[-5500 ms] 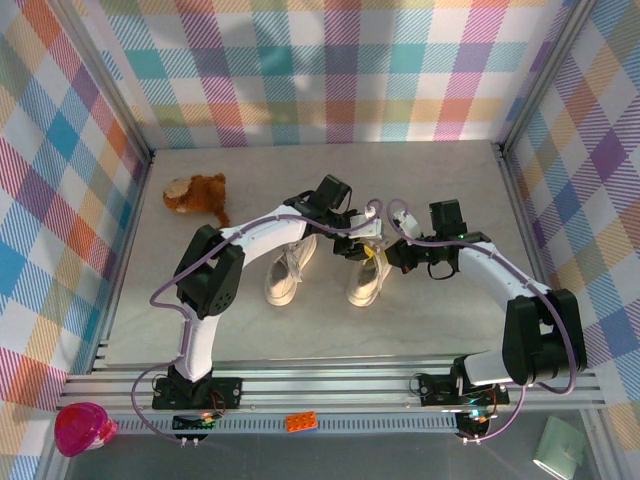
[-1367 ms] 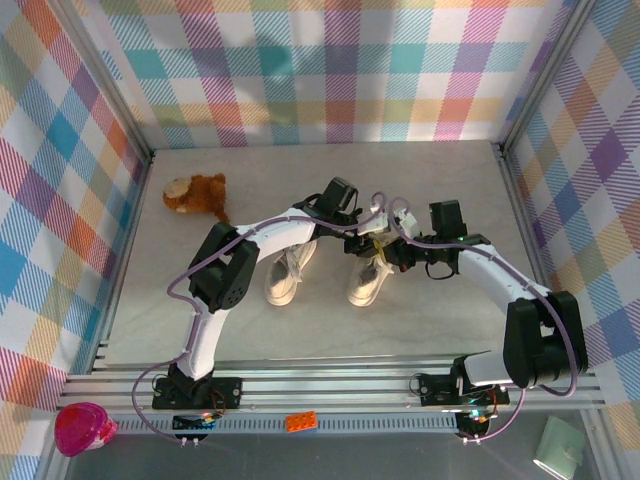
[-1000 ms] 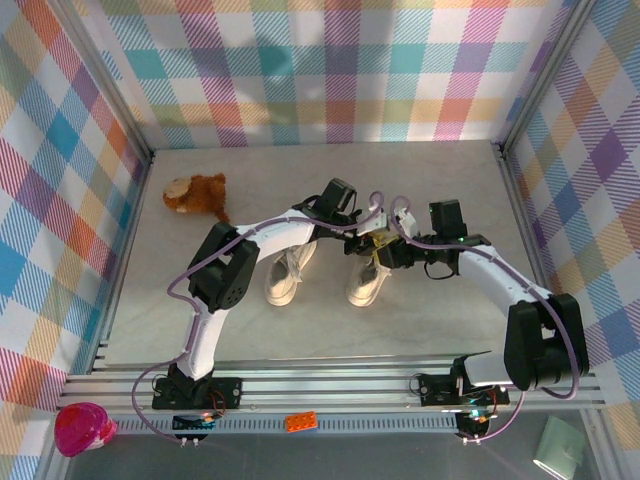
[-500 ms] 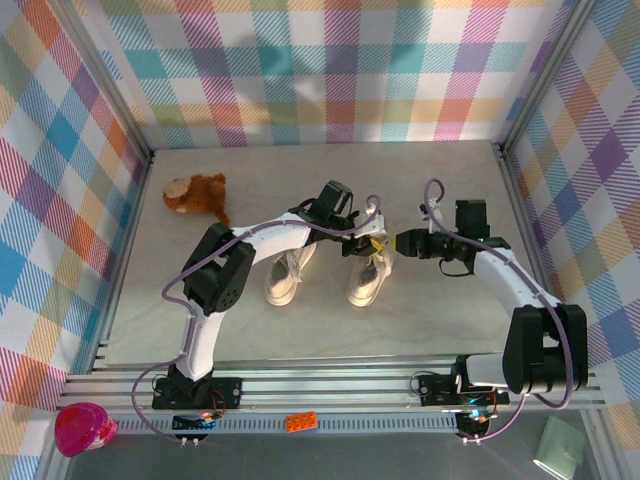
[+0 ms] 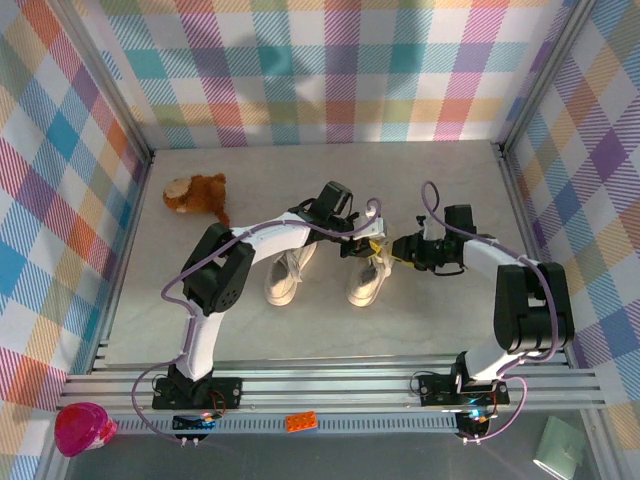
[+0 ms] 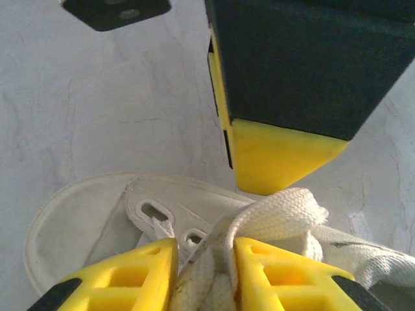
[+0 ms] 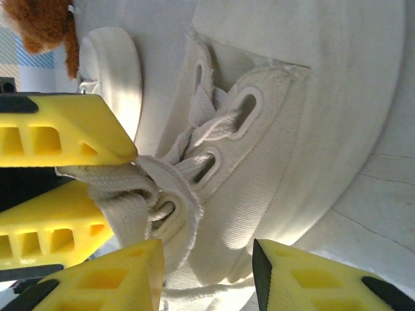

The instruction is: Tie the shoes

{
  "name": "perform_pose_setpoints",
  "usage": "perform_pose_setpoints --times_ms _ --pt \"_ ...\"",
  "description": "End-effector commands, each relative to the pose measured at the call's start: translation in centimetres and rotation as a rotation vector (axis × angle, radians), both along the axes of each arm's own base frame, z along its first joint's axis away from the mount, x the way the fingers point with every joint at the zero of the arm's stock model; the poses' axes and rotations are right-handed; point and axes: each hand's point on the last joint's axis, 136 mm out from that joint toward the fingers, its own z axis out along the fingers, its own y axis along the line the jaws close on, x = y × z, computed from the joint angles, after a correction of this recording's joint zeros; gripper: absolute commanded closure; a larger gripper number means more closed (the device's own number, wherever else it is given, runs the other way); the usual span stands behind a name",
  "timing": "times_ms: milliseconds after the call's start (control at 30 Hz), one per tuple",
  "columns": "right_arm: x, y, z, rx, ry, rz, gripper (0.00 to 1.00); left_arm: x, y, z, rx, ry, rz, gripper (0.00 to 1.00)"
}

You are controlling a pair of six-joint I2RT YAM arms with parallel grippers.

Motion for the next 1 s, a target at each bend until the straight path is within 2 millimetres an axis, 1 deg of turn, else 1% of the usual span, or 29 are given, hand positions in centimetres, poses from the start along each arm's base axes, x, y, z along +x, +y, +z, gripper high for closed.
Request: perform_pose_setpoints --times_ms 0,233,333,500,567,733,767,800,967 --pt "0.0 1.3 0.9 0.072 0.01 0.028 0.57 -0.7 0.4 1.5 -0.002 -0.029 -0.031 0.71" --pt "-0.2 2.3 -0.6 0.075 0.086 0.049 0.58 -0.7 0.5 1.6 0.003 -0.038 -0.035 0.71" --pt "0.0 2.4 -0.7 0.077 0.092 0.048 0.58 -0.9 0.7 1.4 0.011 -0.037 -0.038 0.71" --pt "0.4 2.7 -0.1 0.097 0.091 0.05 0.59 -1.1 0.8 1.4 0.021 -0.04 -0.046 0.71" --pt "0.5 2.8 0.2 0.103 0.088 0.056 0.67 -1.1 0.8 1.5 0.021 -0.046 -0.047 0.71" --pt "0.4 2.8 1.1 0.098 0.077 0.074 0.95 -1.1 1.1 1.8 0.028 -0.072 -0.045 0.71" --pt "0.3 2.8 1.3 0.095 0.073 0.077 0.99 -1.0 1.2 1.8 0.031 -0.075 -0.043 0.72" --pt "0.3 2.8 1.6 0.091 0.066 0.08 1.0 -1.1 1.2 1.8 0.032 -0.079 -0.044 0.72" --pt "0.2 2.3 2.8 0.046 0.014 0.077 1.0 -1.2 1.5 2.0 0.042 -0.092 -0.049 0.72"
